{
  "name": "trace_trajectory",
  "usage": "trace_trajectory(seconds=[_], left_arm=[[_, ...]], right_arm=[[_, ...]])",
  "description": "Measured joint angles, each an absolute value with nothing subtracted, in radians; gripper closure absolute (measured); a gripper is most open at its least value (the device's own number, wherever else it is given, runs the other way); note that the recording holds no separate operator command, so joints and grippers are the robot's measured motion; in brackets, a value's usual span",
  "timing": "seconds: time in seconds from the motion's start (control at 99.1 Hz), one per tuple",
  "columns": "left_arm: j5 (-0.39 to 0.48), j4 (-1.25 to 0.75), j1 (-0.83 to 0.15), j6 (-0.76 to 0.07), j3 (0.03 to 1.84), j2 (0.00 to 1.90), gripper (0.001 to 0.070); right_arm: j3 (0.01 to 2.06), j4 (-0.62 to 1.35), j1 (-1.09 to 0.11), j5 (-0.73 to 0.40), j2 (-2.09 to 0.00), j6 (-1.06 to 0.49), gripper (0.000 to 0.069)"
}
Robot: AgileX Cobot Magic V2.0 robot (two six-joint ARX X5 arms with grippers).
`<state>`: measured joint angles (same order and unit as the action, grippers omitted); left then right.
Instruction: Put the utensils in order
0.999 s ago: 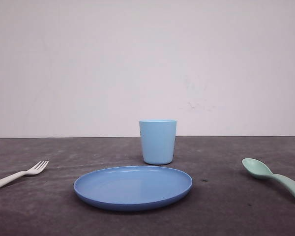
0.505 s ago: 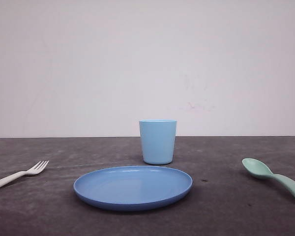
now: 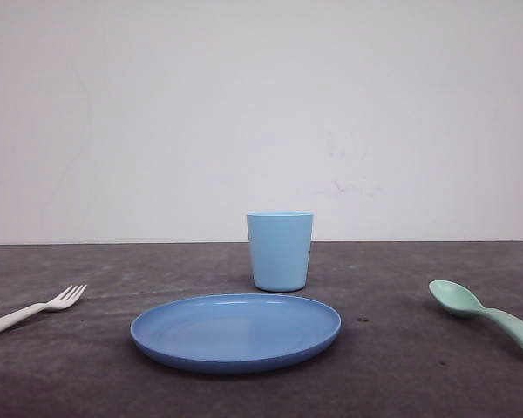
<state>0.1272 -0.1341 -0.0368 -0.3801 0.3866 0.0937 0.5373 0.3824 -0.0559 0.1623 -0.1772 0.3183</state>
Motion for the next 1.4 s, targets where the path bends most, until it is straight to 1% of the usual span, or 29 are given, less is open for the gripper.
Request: trace_trajectory(seconds=[0.131, 0.283, 0.394, 0.505, 0.585, 0.727, 0.838, 0.919, 1.181, 1.221, 1.262, 1.363, 1.403], left_arm=[[0.16, -0.298, -0.037, -0.32, 0.554, 0.212, 0.0695], [0.164, -0.498, -0.037, -0.208, 0.749, 0.376, 0.0695], [0.164, -0.602, -0.041, -0.138, 0.843, 0.495, 0.0695], [0.164, -0.641, -0.056, -0.097, 0.863, 0.598, 0.0695], [0.164, -0.67, -0.069, -0.085, 0.863, 0.67, 0.0695], [0.152, -0.701, -0.097, -0.062, 0.863, 0.791, 0.0695], [0.125, -0.704, -0.113, -0.052, 0.863, 0.851, 0.0695], [0.107, -0.704, -0.119, -0.049, 0.863, 0.876, 0.0695], [0.103, -0.711, -0.12, -0.044, 0.863, 0.883, 0.0692], [0.103, -0.716, -0.12, -0.044, 0.863, 0.883, 0.0668], [0.103, -0.722, -0.12, -0.044, 0.863, 0.883, 0.0619], [0.103, -0.739, -0.12, -0.044, 0.863, 0.883, 0.0407], [0.103, -0.743, -0.12, -0.044, 0.863, 0.883, 0.0338]], right_arm=[[0.706, 0.538, -0.056, 0.162, -0.303, 0.279, 0.0682], [0.853, 0.67, -0.056, 0.162, -0.448, 0.212, 0.0682], [0.897, 0.712, -0.056, 0.162, -0.538, 0.168, 0.0682], [0.897, 0.757, -0.056, 0.157, -0.622, 0.135, 0.0682], [0.897, 0.788, -0.056, 0.148, -0.693, 0.12, 0.0682], [0.897, 0.813, -0.057, 0.083, -0.817, 0.1, 0.0682], [0.897, 0.813, -0.057, 0.078, -0.878, 0.088, 0.0682], [0.897, 0.815, -0.057, 0.077, -0.914, 0.081, 0.0682], [0.897, 0.828, -0.057, 0.078, -0.937, 0.073, 0.0676], [0.897, 0.831, -0.057, 0.078, -0.937, 0.07, 0.0649], [0.897, 0.834, -0.057, 0.078, -0.937, 0.067, 0.059], [0.897, 0.838, -0.057, 0.078, -0.937, 0.066, 0.035], [0.897, 0.839, -0.057, 0.078, -0.937, 0.066, 0.0265]])
